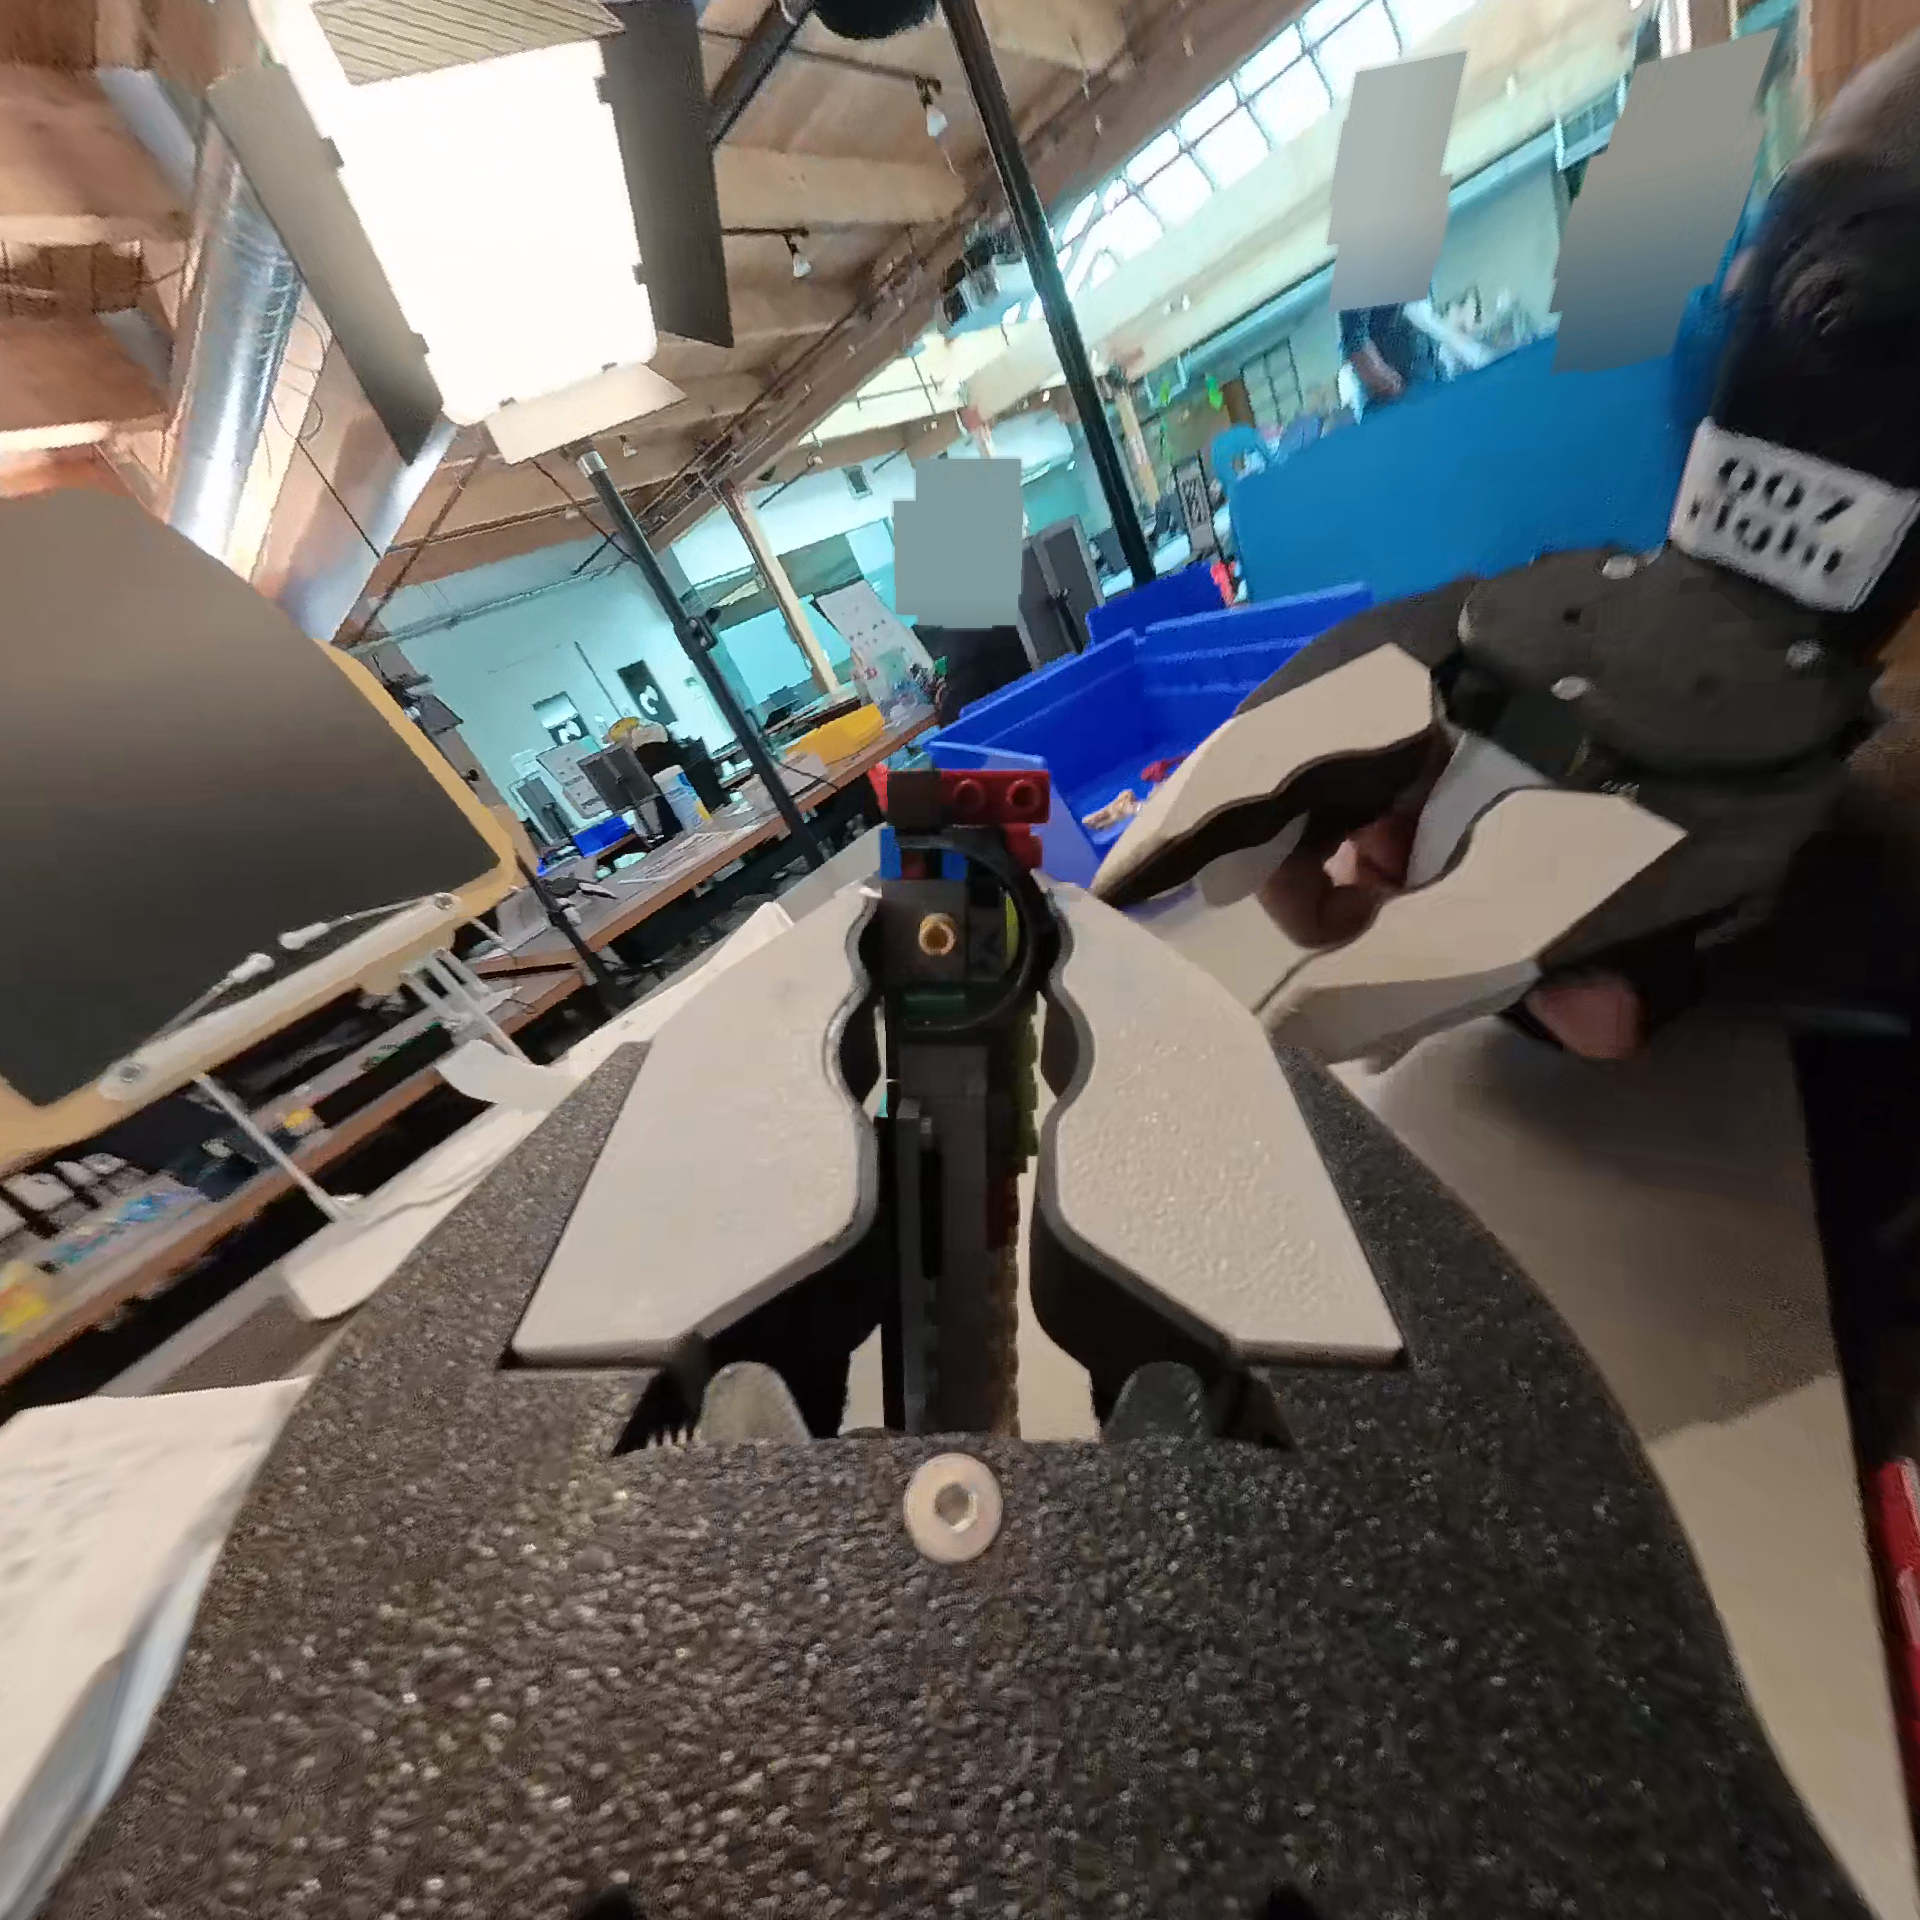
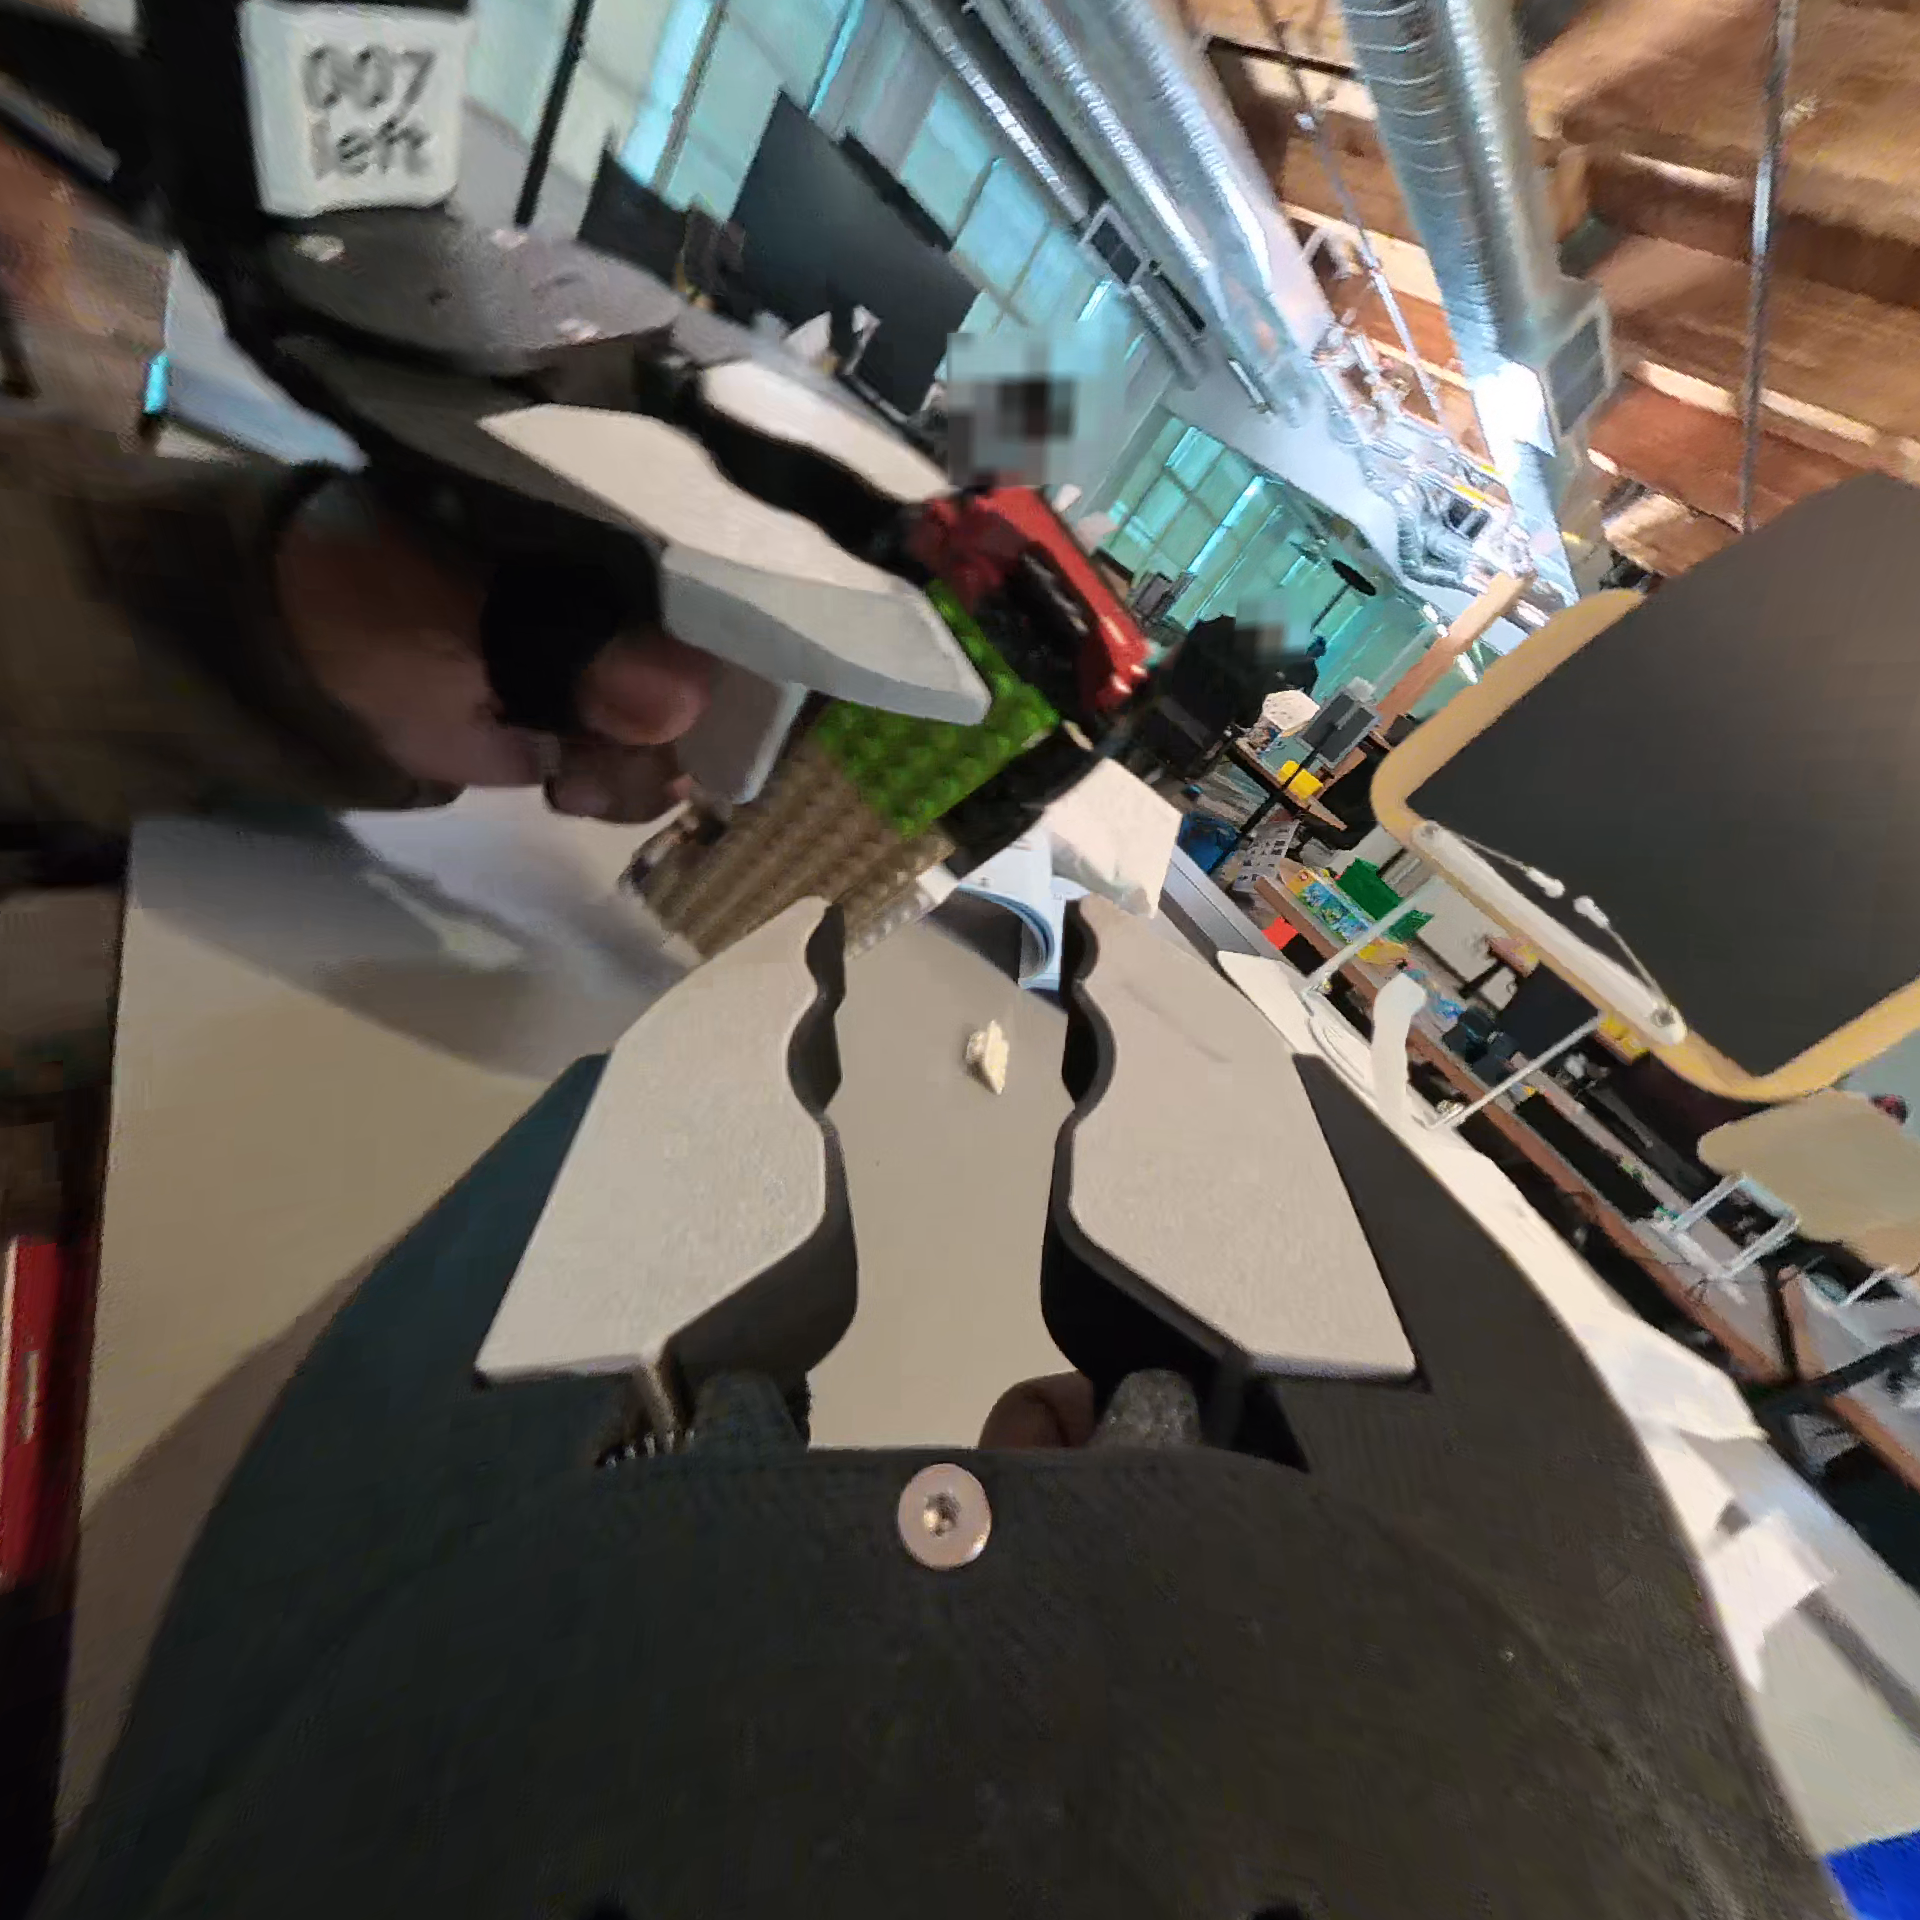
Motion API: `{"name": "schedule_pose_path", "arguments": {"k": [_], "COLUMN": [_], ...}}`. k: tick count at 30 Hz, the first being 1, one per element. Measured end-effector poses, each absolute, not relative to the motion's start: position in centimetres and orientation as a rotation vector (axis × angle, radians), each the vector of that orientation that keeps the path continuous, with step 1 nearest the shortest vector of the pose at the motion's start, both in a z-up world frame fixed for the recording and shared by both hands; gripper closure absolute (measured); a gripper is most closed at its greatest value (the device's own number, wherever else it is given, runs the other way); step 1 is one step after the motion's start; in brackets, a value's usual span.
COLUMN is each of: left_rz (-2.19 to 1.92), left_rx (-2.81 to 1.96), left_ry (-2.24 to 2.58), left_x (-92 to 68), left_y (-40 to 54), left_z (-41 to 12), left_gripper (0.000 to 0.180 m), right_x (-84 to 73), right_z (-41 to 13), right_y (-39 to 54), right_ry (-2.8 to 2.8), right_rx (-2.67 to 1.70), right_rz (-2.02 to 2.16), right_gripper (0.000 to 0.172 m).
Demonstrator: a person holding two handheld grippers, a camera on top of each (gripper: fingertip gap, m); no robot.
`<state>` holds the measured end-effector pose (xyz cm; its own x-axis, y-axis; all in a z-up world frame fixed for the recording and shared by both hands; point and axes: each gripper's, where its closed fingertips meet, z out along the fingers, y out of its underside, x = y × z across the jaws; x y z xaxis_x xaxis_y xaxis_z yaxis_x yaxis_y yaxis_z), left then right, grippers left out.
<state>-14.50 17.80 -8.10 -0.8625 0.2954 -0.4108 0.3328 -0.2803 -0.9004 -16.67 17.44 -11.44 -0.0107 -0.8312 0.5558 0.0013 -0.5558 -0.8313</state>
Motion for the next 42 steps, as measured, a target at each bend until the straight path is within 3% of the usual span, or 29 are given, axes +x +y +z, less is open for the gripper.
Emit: {"name": "schedule_pose_path", "arguments": {"k": [7, 18, 30, 42], "left_rz": [-2.584, -2.904, -2.728, -2.809], "left_rx": [0.668, 0.323, 0.325, 0.38], "left_ry": [2.07, 2.547, 2.578, 2.608], "left_x": [-14.6, -15.6, -15.2, -15.3], "left_y": [17.9, 16.9, 15.9, 16.4], "left_z": [-7.1, -7.4, -9.1, -9.2], "left_gripper": [0.154, 0.153, 0.148, 0.15], "right_x": [-16.3, -15.6, -15.7, -15.8], "right_z": [-9.6, -11.2, -11.9, -11.9], "right_y": [17.0, 17.5, 17.0, 17.5], "right_ry": [0.95, 1.058, 1.114, 1.092], "right_rx": [-1.385, -1.32, -1.284, -1.291], "right_rz": [-1.397, -0.986, -0.908, -0.887], "right_gripper": [0.129, 0.135, 0.136, 0.137]}}
